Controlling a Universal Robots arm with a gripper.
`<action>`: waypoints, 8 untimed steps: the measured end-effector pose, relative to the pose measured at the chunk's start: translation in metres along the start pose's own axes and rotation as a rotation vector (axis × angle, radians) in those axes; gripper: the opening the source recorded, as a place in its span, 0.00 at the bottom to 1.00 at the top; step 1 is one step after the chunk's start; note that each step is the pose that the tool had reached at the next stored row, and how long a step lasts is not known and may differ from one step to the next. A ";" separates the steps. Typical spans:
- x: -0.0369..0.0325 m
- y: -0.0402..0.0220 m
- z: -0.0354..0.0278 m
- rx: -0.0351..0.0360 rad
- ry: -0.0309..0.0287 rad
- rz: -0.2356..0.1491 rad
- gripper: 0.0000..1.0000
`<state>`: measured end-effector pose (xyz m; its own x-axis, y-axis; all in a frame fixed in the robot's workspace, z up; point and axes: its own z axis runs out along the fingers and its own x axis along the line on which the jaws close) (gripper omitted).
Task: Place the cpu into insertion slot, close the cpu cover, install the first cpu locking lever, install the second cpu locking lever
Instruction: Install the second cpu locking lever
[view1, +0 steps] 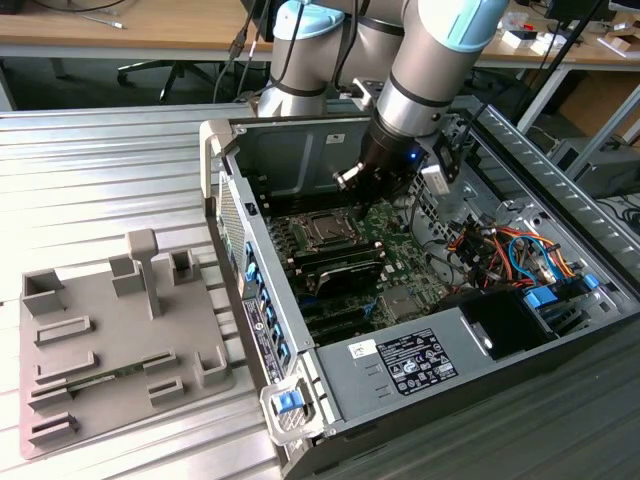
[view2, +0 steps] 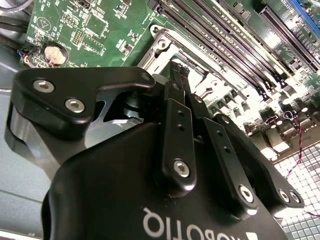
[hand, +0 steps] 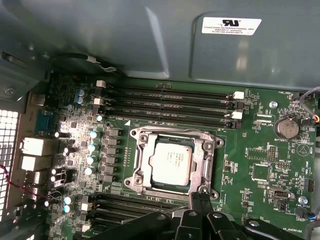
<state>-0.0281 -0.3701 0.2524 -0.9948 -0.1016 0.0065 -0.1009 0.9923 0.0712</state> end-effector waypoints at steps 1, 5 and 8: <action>0.0001 -0.0008 -0.0001 0.0000 0.0000 0.000 0.11; 0.0004 -0.0035 -0.0003 0.0000 0.0000 0.000 0.11; 0.0005 -0.0049 -0.0003 0.0000 0.0000 0.000 0.11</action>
<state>-0.0281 -0.3750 0.2524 -0.9948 -0.1017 0.0065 -0.1010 0.9923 0.0712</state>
